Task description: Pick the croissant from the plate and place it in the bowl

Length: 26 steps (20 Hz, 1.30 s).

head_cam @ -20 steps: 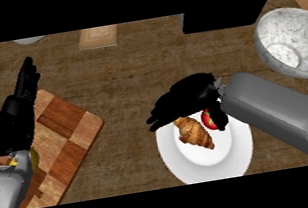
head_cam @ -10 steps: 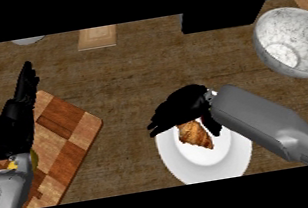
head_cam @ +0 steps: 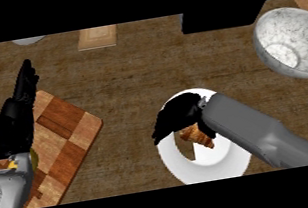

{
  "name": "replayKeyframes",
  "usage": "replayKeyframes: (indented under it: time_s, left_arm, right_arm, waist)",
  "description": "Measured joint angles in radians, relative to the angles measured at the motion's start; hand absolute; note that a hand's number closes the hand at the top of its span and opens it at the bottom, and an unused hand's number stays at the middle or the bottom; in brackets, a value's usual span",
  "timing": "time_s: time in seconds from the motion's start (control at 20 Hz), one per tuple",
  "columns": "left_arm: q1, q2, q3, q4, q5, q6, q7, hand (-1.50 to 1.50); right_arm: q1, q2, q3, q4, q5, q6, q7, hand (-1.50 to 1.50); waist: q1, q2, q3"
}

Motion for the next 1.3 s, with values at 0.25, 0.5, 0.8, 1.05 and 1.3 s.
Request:
replayKeyframes:
  time_s: [0.25,0.5,0.8,1.05,1.3]
  left_arm:
    - [0.019,-0.014,0.014,-0.004,-0.006,-0.018,-0.016,0.0]
    - [-0.006,-0.025,0.037,0.018,-0.022,-0.034,-0.008,0.0]
    - [0.003,-0.027,0.055,-0.005,-0.028,-0.058,0.005,0.0]
    - [0.02,-0.028,0.079,0.009,-0.036,-0.038,0.007,0.0]
    - [0.071,-0.017,0.105,0.01,-0.038,-0.024,0.007,0.0]
  right_arm:
    - [0.01,0.019,-0.015,0.034,0.063,-0.093,-0.091,1.5]
    - [0.015,0.041,-0.057,0.068,0.103,-0.124,-0.14,1.5]
    - [0.006,0.062,-0.104,0.085,0.111,-0.134,-0.173,1.5]
    - [0.115,0.057,-0.207,0.021,0.064,-0.133,0.037,1.5]
    - [0.253,0.051,-0.344,-0.054,-0.01,-0.18,0.26,1.5]
  waist:
    - [0.0,-0.005,-0.001]
    - [-0.003,-0.008,-0.003]
    - [-0.004,-0.006,-0.003]
    - [-0.055,-0.029,-0.005]
    - [-0.118,-0.055,-0.011]
